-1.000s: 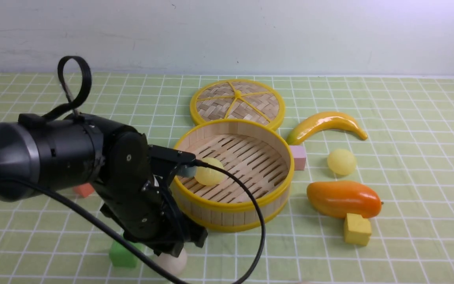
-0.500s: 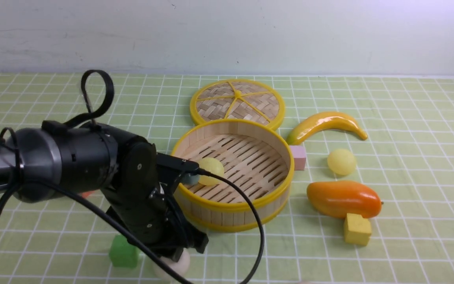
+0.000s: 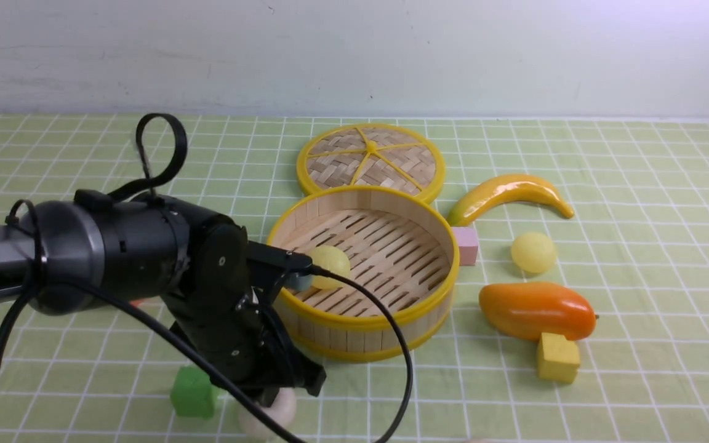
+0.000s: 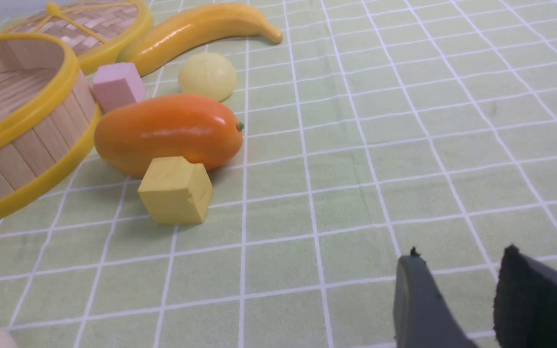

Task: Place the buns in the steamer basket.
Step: Use the left arm to grab a steamed stuffed bun, then use the left arm to put the steamed stuffed bun into the steamer, then use the right arm to grab a steamed stuffed bun

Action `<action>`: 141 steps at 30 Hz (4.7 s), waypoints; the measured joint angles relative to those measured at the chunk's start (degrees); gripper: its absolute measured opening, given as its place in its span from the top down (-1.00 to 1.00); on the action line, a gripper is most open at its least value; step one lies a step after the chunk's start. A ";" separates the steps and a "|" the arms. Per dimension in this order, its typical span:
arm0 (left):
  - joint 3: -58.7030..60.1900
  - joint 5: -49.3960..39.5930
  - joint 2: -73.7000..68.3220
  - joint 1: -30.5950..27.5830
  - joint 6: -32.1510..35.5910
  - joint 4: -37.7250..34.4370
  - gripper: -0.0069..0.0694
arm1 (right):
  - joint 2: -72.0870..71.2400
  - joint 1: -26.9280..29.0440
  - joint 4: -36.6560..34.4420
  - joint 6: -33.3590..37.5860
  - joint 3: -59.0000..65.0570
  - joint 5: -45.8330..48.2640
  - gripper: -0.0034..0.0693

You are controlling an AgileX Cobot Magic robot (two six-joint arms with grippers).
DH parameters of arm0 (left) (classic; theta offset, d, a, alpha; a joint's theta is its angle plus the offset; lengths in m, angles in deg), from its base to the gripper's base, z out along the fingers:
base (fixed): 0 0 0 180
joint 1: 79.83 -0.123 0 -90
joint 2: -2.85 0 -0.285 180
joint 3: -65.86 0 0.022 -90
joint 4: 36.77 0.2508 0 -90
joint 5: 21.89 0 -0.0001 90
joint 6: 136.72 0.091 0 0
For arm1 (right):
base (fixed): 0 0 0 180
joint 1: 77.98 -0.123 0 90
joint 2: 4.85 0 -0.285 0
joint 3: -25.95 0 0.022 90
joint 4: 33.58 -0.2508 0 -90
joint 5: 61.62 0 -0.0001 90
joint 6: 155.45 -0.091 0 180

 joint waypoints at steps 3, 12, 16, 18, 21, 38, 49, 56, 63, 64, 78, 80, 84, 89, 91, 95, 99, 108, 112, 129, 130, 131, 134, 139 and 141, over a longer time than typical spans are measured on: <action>0.00 -3.66 3.60 0.00 0.00 -0.76 0.85 | 0.00 0.00 0.00 0.00 0.00 0.00 0.25; -11.99 -7.69 12.84 0.00 5.64 -7.16 0.85 | 0.00 0.00 0.00 0.00 0.00 0.00 0.25; -18.52 -5.84 6.10 0.00 9.67 -8.80 0.85 | 0.00 0.00 0.00 0.00 0.00 0.00 0.25; -21.01 -5.29 1.97 0.00 11.25 -9.34 0.85 | 0.00 0.00 0.00 0.00 0.00 0.00 0.25; -24.90 -5.16 -3.94 0.00 13.00 -10.50 0.85 | 0.00 0.00 0.00 0.00 0.00 0.00 0.25; -31.41 -0.34 -16.85 0.00 17.81 -8.59 0.49 | 0.00 0.00 0.00 0.00 0.00 0.00 0.25; -31.65 -5.23 -9.05 0.00 12.43 -9.78 -0.26 | 0.00 0.00 0.00 0.00 0.00 0.00 0.25; -27.56 -8.10 10.77 0.00 8.75 -7.85 0.82 | 0.00 0.00 0.00 0.00 0.00 0.00 0.25; -6.41 1.67 35.12 0.00 8.33 -8.43 0.85 | 0.00 0.00 0.00 0.00 0.00 0.00 0.25; -2.29 3.80 38.75 0.00 8.09 -8.93 0.85 | 0.00 0.00 0.00 0.00 0.00 0.00 0.25; 46.94 34.68 78.29 0.00 7.36 -14.62 0.85 | 0.00 0.00 0.00 0.00 0.00 0.00 0.25; 49.34 36.72 79.62 0.00 7.30 -14.74 0.85 | 0.00 0.00 0.00 0.00 0.00 -0.07 0.25; 52.18 37.79 79.82 0.00 7.30 -14.74 0.85 | 0.00 0.00 -0.95 -0.97 0.14 -1.91 0.25; 54.43 36.21 79.82 0.00 7.25 -14.74 0.85 | 0.00 0.00 -10.95 -8.84 0.50 -15.69 0.25; 54.80 35.57 79.82 0.00 7.25 -14.74 0.85 | 0.00 0.00 -12.20 -10.29 0.50 -19.96 0.25; 55.33 34.17 79.82 0.00 7.25 -14.74 0.85 | 0.00 0.00 -13.23 -14.12 -0.97 -23.69 0.28; 55.33 33.47 79.82 0.00 7.25 -14.74 0.85 | 6.10 -2.28 -8.57 -13.40 -12.22 -10.58 0.51; 55.33 33.47 79.82 0.00 7.25 -14.74 0.85 | 32.87 -11.78 -9.35 4.49 -38.06 20.14 0.73; 55.33 33.43 79.82 0.00 7.25 -14.74 0.85 | 47.70 -15.48 -11.59 8.64 -46.98 29.47 0.73; 55.33 33.43 79.82 0.00 7.25 -14.74 0.84 | 78.80 -38.87 -16.56 9.49 -53.08 26.21 0.37; 55.33 33.43 79.82 0.00 7.25 -14.74 0.84 | 79.45 -39.03 -17.25 9.49 -53.08 25.41 0.31; 55.33 33.43 79.82 0.00 7.25 -14.74 0.83 | 80.03 -39.16 -17.90 9.45 -53.08 24.69 0.26; 55.33 33.43 79.82 0.00 7.25 -14.74 0.83 | 82.41 -39.32 -18.66 9.36 -53.08 22.76 0.16; 55.33 33.43 79.82 0.00 7.25 -14.74 0.82 | 88.90 -39.32 -18.36 9.23 -53.08 18.52 0.08; 55.33 33.43 79.82 0.00 7.25 -14.74 0.81 | 91.01 -39.32 -17.17 8.63 -53.08 16.95 0.07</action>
